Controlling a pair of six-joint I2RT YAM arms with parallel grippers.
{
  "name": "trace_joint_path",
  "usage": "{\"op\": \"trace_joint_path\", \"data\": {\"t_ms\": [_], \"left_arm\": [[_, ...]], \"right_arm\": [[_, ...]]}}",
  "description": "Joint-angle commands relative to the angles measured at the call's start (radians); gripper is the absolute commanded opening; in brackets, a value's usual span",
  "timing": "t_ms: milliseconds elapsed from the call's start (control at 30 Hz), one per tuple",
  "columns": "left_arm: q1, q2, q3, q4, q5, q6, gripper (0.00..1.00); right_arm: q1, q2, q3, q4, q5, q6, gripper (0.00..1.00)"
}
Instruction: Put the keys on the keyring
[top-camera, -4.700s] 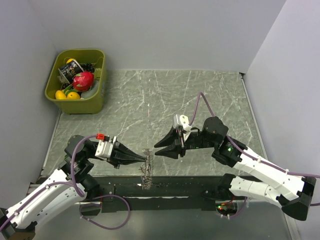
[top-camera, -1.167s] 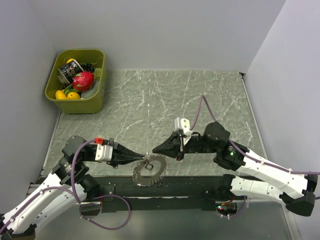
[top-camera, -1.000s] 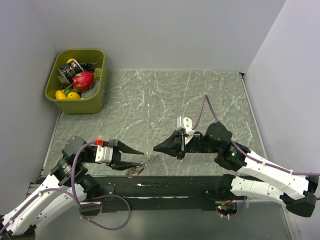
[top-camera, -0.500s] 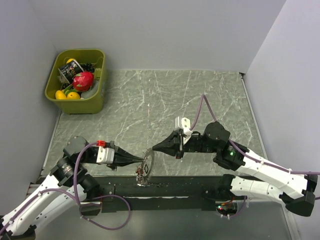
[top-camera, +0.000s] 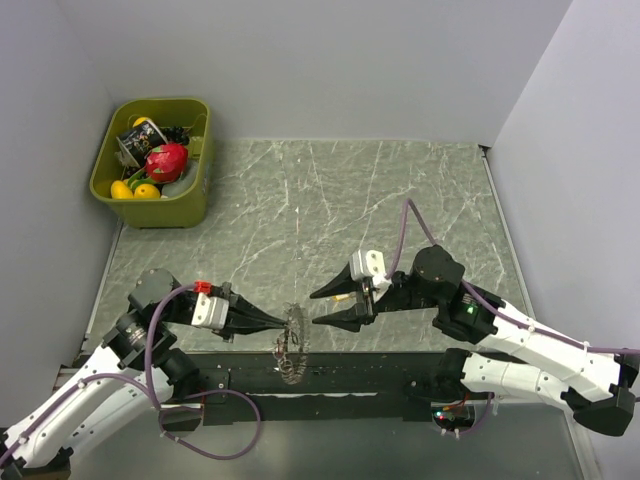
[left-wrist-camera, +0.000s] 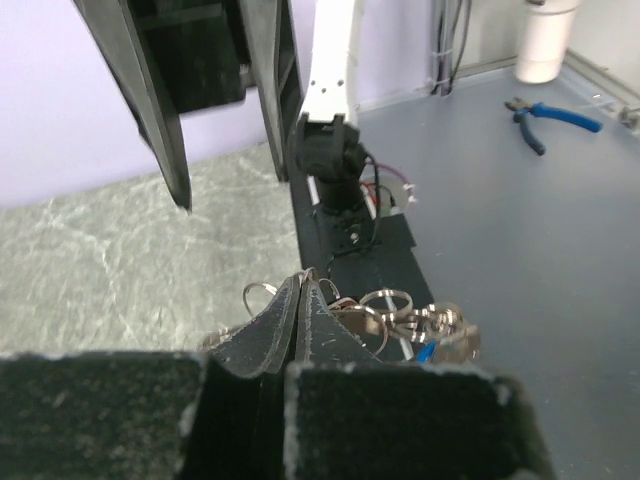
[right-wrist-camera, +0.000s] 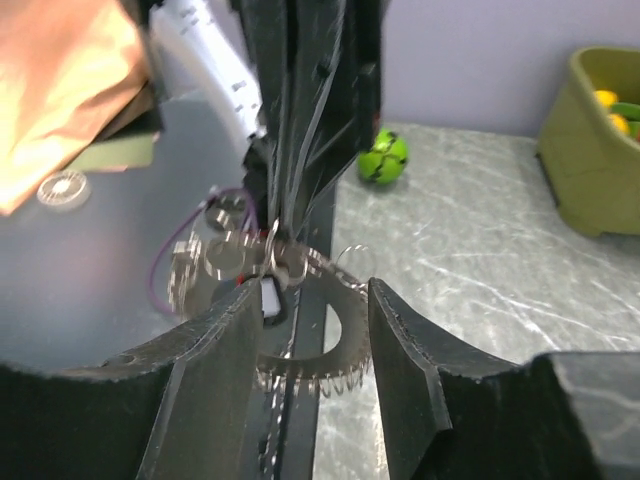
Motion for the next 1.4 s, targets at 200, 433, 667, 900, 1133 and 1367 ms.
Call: {"op": "trace_joint_path", "data": {"t_ms": [200, 433, 667, 900, 1133, 1367], "left_arm": [[-0.003, 0.008, 0.066, 0.189, 0.165, -0.123, 0.01], [-0.003, 0.011, 0.071, 0.221, 0.167, -0.145, 0.01], [-0.003, 0.004, 0.066, 0.249, 0.134, -0.155, 0.01], [-0.003, 0.005, 0.054, 0.287, 0.136, -0.177, 0.01], [-0.003, 0.004, 0.060, 0.285, 0.143, -0.175, 0.01], [-0.003, -0.004, 0.059, 0.285, 0.170, -0.188, 0.01]], "right_arm": [[-0.005, 0.020, 0.075, -0.048, -0.104, -0.061, 0.43], [0.001, 0.054, 0.090, -0.003, -0.127, -0.022, 0.41], [0.035, 0.077, 0.089, 0.022, -0.122, -0.006, 0.41], [0.046, 0.085, 0.092, 0.052, -0.118, 0.000, 0.44], [0.049, 0.056, 0.055, 0.083, 0.013, 0.021, 0.49], [0.046, 0.037, 0.047, 0.074, 0.065, 0.038, 0.67]]}}
